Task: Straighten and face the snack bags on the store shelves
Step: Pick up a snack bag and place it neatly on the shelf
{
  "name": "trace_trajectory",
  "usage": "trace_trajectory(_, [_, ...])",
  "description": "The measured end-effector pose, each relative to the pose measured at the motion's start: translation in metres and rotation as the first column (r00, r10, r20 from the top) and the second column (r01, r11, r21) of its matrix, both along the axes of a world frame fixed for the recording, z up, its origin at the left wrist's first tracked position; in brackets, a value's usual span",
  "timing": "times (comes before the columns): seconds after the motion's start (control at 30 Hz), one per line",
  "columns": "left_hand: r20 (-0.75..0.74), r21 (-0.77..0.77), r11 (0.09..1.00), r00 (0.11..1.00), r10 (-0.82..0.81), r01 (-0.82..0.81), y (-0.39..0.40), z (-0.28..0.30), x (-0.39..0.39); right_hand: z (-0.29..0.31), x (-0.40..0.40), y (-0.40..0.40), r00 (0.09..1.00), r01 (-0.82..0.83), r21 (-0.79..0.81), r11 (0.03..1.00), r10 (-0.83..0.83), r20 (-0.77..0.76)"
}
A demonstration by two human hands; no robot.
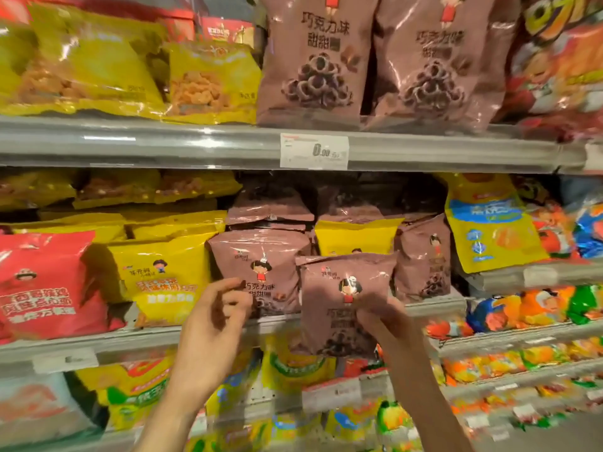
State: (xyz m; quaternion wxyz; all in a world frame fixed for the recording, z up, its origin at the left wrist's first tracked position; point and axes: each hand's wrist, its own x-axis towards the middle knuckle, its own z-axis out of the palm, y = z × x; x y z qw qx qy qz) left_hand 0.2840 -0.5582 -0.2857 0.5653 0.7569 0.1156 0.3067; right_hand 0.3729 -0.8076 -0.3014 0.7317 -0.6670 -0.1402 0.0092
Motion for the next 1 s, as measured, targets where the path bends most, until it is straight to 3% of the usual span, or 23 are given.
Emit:
trace_trajectory(0.17, [-0.005, 0.062, 0.998, 1.000, 0.002, -0.001, -0.054, 0.001, 0.017, -0.006, 0.023, -0.041, 0.999, -0.052, -0.007, 0.999, 0.052, 0.002])
trace_trajectory(0.5, [-0.150, 0.462, 0.886, 0.980, 0.131, -0.048, -0.104, 0.016, 0.078, -0.005, 0.049, -0.102, 0.999, -0.006, -0.066, 0.998, 0.009, 0.045])
trace_trajectory(0.6, [-0.160, 0.465, 0.883, 0.975, 0.158, -0.066, -0.108, 0.015, 0.089, -0.005, 0.053, -0.111, 1.000, -0.023, -0.057, 0.998, 0.024, 0.004])
trace_trajectory(1.0, [0.064, 0.302, 0.932, 0.979, 0.191, -0.202, -0.107, 0.036, 0.065, -0.001, 0.060, -0.117, 1.000, 0.001, -0.014, 1.000, -0.002, -0.027])
